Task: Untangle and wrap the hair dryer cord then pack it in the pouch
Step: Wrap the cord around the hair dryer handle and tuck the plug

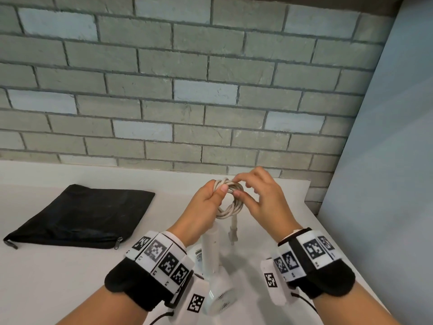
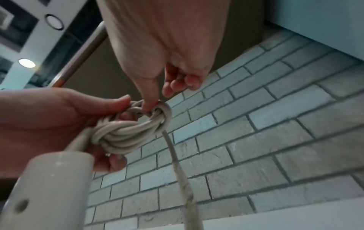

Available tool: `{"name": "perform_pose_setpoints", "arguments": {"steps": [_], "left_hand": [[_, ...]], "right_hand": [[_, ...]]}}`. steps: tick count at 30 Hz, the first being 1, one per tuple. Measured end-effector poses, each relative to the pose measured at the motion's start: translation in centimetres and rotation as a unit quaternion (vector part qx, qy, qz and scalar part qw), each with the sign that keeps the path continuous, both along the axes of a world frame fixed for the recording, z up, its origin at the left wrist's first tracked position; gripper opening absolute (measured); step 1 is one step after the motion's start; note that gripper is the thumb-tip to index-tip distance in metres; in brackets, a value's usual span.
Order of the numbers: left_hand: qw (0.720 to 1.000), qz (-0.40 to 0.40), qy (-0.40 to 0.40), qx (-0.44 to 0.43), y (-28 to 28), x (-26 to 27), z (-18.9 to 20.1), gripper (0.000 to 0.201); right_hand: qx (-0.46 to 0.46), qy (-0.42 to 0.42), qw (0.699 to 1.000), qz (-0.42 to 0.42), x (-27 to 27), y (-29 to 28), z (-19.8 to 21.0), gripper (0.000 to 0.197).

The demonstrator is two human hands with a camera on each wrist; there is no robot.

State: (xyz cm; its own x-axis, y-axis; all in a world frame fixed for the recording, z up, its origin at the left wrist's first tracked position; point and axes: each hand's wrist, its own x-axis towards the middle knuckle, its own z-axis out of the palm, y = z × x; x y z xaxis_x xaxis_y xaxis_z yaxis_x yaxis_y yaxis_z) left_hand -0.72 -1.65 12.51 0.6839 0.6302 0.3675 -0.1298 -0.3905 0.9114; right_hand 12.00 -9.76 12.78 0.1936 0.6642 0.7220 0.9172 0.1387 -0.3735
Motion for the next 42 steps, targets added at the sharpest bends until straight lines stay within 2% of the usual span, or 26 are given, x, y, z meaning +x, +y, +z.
{"name": "perform_pose_setpoints", "arguments": {"steps": [5,9,11,14,18,20,24,26,29,32,35,40,42], "left_hand": [[1.000,0.009,-0.016,-0.001,-0.1,0.1,-0.2,0.024],[1.000,0.009,-0.023,-0.010,0.0,0.2,-0.4,0.021],[1.000,0.012,-0.018,-0.002,0.0,0.3,-0.5,0.022],[0.999,0.033,-0.019,-0.004,0.1,0.5,-0.9,0.023],[0.998,0.046,-0.030,-0.021,0.3,0.7,-1.1,0.027],[0.998,0.038,-0.038,-0.038,0.4,0.7,-1.1,0.030],[0.999,0.039,-0.034,-0.010,0.5,0.8,-1.3,0.029],[0.998,0.046,-0.035,0.015,0.4,0.8,-1.4,0.025],[0.996,0.050,-0.057,0.038,0.1,0.6,-1.3,0.021],[0.995,0.041,-0.076,0.057,-0.2,0.7,-1.4,0.022],[0.992,0.056,-0.066,0.089,-0.1,0.9,-1.7,0.030],[0.995,0.054,-0.059,0.059,0.5,0.7,-1.4,0.022],[0.996,0.057,-0.048,0.058,0.7,0.6,-1.4,0.023]], "right_hand": [[0.030,-0.109,0.993,-0.027,-1.6,0.0,-0.9,0.016],[0.014,-0.107,0.993,-0.049,-2.2,0.2,-0.8,0.012],[0.000,-0.134,0.986,-0.095,-2.8,0.6,-0.7,0.009],[-0.029,-0.140,0.980,-0.139,-3.7,1.2,-0.7,0.019],[-0.062,-0.131,0.977,-0.154,-4.0,1.3,-1.0,0.007],[-0.078,-0.119,0.978,-0.152,-4.2,1.2,-0.9,0.010],[-0.117,-0.119,0.977,-0.132,-4.1,1.0,-0.6,0.016],[-0.138,-0.091,0.981,-0.106,-3.7,0.9,0.1,0.017],[-0.176,0.021,0.984,-0.029,-3.2,0.4,1.6,0.018],[-0.227,0.145,0.963,0.033,-2.8,-0.2,2.4,0.027],[-0.210,0.260,0.938,0.088,-2.5,-0.8,2.2,0.030],[-0.203,0.238,0.937,0.154,-1.7,-1.4,1.0,0.012],[-0.181,0.190,0.955,0.136,-1.7,-1.1,0.2,0.013]]}}
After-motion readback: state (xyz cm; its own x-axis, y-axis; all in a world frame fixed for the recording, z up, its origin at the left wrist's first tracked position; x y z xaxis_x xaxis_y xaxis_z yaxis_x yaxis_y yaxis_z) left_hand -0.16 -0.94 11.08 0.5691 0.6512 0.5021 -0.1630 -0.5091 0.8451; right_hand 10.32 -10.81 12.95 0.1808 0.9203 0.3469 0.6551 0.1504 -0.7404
